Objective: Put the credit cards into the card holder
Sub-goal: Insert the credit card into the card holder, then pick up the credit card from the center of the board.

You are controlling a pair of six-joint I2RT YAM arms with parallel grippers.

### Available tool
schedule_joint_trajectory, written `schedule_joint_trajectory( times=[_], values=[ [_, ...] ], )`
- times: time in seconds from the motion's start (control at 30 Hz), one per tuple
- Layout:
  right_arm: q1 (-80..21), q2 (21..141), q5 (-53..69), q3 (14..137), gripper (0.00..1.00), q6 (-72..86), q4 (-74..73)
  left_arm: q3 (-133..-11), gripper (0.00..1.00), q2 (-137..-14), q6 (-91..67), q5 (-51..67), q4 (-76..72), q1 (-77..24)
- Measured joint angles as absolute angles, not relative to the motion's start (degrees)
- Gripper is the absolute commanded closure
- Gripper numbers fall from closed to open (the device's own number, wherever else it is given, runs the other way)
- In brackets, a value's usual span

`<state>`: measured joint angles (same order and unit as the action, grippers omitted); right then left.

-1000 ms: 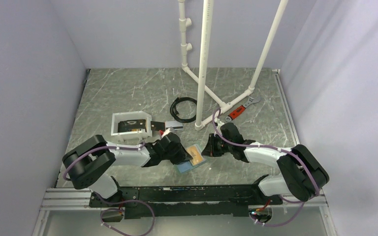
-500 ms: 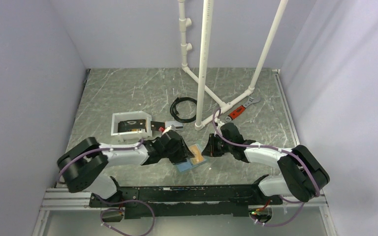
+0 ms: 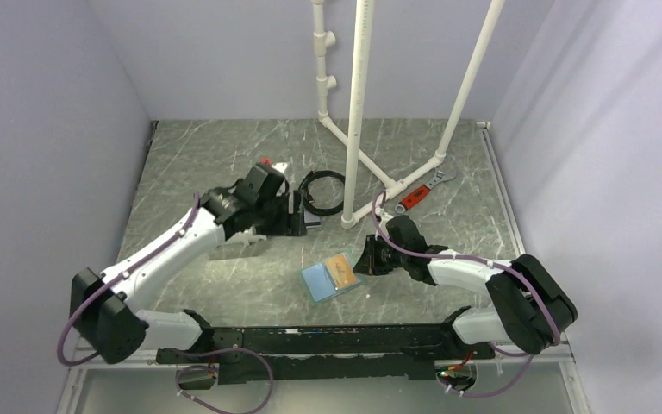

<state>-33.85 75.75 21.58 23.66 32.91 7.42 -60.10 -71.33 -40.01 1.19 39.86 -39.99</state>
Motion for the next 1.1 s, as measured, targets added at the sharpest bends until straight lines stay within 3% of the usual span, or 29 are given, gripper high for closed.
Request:
schedule_joint_trajectory(
  times=[0.17, 0.47, 0.57, 0.83, 1.1],
  values=[
    [-33.9, 75.4, 21.6, 23.7, 0.90, 32.2, 7.1, -74.1, 0.19, -80.7, -18.7, -0.3, 49.5, -38.3],
    [-34.0, 72.7, 22.6, 23.7, 0.90, 31.5, 5.9, -81.0, 0.19, -97.8, 14.4, -2.2, 57.4, -36.2],
    [-34.0, 71.1, 23.0, 23.5, 0.90, 31.2, 5.0, -85.8, 0.01, -103.5, 18.9, -1.9, 57.7, -34.0],
    [-34.0, 66.3, 23.1, 21.9, 0.90, 30.9, 2.7, -93.3, 0.01, -113.5, 23.3, -1.3, 60.3, -32.1],
    [-34.0, 65.9, 23.1, 21.7, 0.90, 30.6, 2.0, -93.6, 0.01, -116.1, 26.2, -1.8, 61.5, -32.1]
  ],
)
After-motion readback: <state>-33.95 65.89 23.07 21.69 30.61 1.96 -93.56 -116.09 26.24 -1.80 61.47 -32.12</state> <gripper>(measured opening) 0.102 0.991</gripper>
